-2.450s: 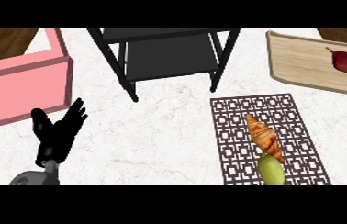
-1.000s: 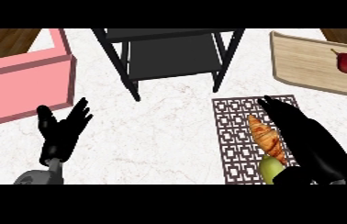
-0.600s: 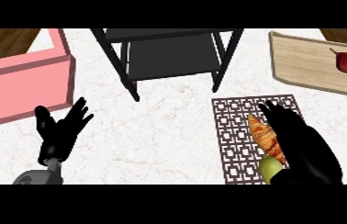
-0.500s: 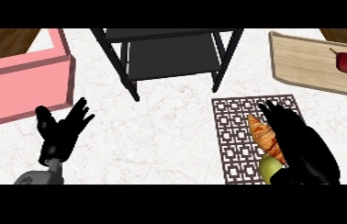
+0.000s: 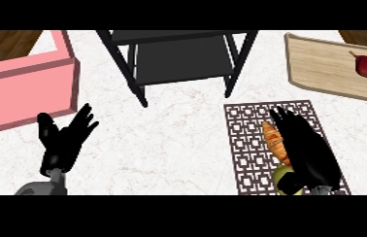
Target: Pick the croissant from the placemat and place it in the tiered shelf
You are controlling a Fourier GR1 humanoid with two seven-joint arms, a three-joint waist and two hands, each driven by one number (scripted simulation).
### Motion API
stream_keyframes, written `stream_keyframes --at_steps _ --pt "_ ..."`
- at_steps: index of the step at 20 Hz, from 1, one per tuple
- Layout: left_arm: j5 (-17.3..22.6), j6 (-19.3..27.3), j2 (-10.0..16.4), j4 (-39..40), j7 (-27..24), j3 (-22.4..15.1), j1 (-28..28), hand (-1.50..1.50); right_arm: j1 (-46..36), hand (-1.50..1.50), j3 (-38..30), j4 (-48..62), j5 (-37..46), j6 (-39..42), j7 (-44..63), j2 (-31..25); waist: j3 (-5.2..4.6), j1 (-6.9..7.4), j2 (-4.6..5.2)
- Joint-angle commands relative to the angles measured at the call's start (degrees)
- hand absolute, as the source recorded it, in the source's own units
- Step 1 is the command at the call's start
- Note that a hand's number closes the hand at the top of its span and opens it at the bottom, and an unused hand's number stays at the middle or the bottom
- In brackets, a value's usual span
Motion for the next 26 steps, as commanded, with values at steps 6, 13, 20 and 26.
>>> stream_keyframes --at_steps 6,13,20,26 --pt "-1.97 -0.89 -1.49 0.0 0.41 1.47 1.06 0.0 1.97 -1.5 -1.91 4.33 7.65 -3.25 -3.2 1.53 -0.12 -0.06 0.1" --pt "-4.38 -0.46 -3.61 -0.9 0.74 0.74 1.59 0.0 -5.03 -1.5 -3.19 15.35 10.26 -8.86 -6.95 8.33 -0.11 0.11 0.13" --pt "-4.62 -0.54 -4.12 -2.63 2.19 2.62 2.05 0.0 -2.35 -1.5 -7.61 19.66 9.47 -12.68 -16.13 6.06 -0.11 0.0 0.09" --pt "-2.53 -4.55 -2.1 0.13 1.93 4.01 0.18 0.0 -8.91 1.5 -2.75 28.59 12.87 -4.74 -21.71 1.99 -0.13 0.49 0.26"
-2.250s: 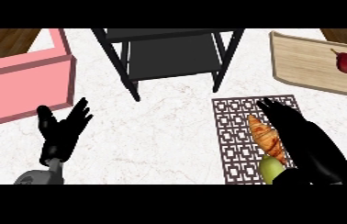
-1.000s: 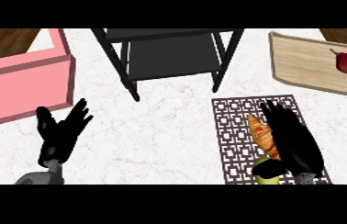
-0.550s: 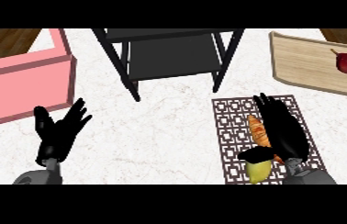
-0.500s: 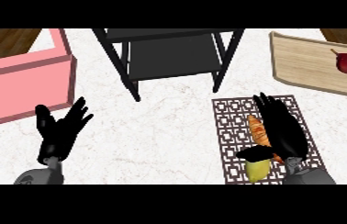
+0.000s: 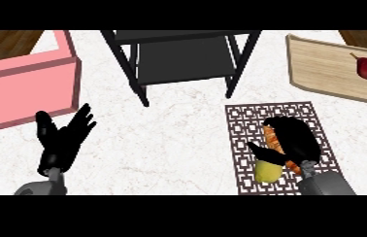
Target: Pick the croissant from the placemat and place it in the tiered shelf
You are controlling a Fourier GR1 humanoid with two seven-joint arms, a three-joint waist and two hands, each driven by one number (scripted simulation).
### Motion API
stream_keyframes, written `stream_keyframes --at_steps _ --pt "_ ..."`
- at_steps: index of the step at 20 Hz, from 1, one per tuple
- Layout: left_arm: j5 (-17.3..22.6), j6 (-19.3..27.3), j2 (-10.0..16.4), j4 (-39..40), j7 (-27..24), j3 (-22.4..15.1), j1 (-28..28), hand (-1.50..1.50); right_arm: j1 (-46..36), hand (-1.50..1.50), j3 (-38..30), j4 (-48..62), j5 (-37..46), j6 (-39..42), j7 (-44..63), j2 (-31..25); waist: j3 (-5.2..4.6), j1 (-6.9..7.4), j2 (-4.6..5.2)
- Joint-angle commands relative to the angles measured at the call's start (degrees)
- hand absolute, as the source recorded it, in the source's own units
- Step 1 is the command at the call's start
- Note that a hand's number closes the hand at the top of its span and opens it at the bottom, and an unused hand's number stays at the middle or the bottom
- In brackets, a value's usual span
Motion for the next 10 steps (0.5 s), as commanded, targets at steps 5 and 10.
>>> stream_keyframes --at_steps 5,10 --pt "-1.31 0.78 -0.83 -0.24 2.08 0.18 -1.34 0.0 1.17 1.5 1.07 3.99 -0.21 -1.35 -7.52 1.65 0.22 -0.44 0.25" --pt "-1.74 -1.15 -0.83 6.14 -4.07 1.66 -0.89 0.0 2.98 1.5 4.19 -4.57 1.03 -1.72 -6.89 4.58 0.16 -0.81 0.24"
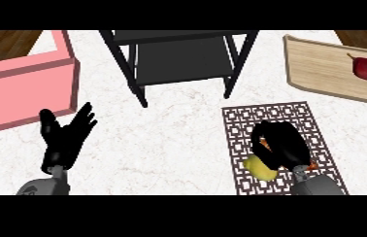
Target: Pick the croissant from the placemat and place it in the tiered shelf
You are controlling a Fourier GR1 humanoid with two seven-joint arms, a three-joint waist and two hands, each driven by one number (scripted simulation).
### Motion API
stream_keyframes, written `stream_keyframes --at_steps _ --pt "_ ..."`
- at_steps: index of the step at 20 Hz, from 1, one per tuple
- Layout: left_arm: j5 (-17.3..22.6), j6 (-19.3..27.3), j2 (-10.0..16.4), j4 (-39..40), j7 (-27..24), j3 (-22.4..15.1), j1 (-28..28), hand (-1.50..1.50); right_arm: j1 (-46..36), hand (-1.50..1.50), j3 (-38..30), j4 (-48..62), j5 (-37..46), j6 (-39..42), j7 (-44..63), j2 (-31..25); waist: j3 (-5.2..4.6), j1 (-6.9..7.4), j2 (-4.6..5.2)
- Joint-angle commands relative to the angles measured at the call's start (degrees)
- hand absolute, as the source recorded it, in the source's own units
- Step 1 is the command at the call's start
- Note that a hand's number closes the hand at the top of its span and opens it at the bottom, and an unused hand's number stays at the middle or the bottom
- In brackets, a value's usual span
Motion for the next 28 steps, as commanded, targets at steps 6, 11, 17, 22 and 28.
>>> stream_keyframes --at_steps 6,11,17,22,28 --pt "-0.11 -1.23 -0.26 0.0 1.11 -1.28 -2.43 0.0 -3.87 1.5 17.68 -2.68 -14.33 5.38 18.45 16.54 0.65 3.86 1.31" --pt "0.28 -1.57 -0.49 -0.02 1.32 -1.26 -1.94 0.0 -12.35 1.5 28.16 -11.75 -22.69 -5.7 34.35 16.77 0.5 3.33 0.52" --pt "-0.59 -0.77 -1.47 1.22 0.08 -1.56 0.74 0.0 -28.47 1.5 29.59 -22.42 -21.09 -10.76 53.32 16.85 0.36 1.96 0.15" --pt "-0.31 -1.29 -0.73 0.74 -0.66 -0.71 1.32 0.0 -43.97 1.5 25.28 -24.92 -21.95 -7.07 69.19 16.86 0.3 1.7 0.02" --pt "-0.31 -0.71 -0.9 0.95 -0.39 -0.19 0.44 0.0 -58.36 1.5 15.63 -22.46 -27.7 -1.35 74.38 16.84 0.34 0.75 0.06"
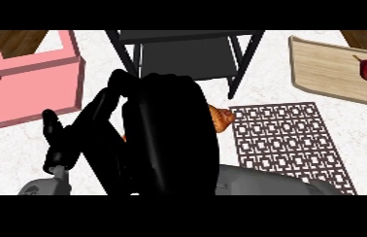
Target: Pick the croissant from the placemat and place it in the tiered shelf
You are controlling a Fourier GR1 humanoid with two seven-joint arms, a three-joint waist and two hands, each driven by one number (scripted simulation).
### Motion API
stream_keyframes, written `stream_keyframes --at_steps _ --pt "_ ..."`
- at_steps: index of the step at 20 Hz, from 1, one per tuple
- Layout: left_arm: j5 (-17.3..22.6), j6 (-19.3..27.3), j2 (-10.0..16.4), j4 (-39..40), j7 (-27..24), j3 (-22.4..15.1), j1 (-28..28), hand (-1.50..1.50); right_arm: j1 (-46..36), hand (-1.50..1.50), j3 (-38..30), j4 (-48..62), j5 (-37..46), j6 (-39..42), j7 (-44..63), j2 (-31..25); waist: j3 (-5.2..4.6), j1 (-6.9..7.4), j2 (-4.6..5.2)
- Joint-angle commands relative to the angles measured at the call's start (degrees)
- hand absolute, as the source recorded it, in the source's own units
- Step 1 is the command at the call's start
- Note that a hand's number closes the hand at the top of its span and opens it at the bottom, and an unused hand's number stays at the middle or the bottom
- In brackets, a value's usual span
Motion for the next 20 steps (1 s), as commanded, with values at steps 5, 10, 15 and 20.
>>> stream_keyframes --at_steps 5,10,15,20 --pt "-0.9 0.34 -0.4 1.2 -0.05 -0.35 0.42 0.0 -18.82 1.5 -16.05 12.02 -5.21 3.99 8.88 0.7 -0.14 -0.4 0.5" --pt "0.38 0.0 0.75 0.11 1.0 1.56 -0.91 0.0 -24.41 1.5 -24.04 19.81 -4.91 4.35 3.86 0.27 -0.07 -0.76 0.58" --pt "-0.8 0.98 -1.06 0.59 0.58 0.33 -0.8 0.0 -27.74 1.5 -29.7 30.06 -6.78 5.42 -5.73 -3.49 -0.07 -0.67 0.81" --pt "-0.81 -0.16 -1.6 -1.56 0.01 -0.69 2.61 0.0 -31.19 1.5 -31.67 38.84 -8.62 7.49 -11.42 -3.49 -0.07 -0.26 0.79"
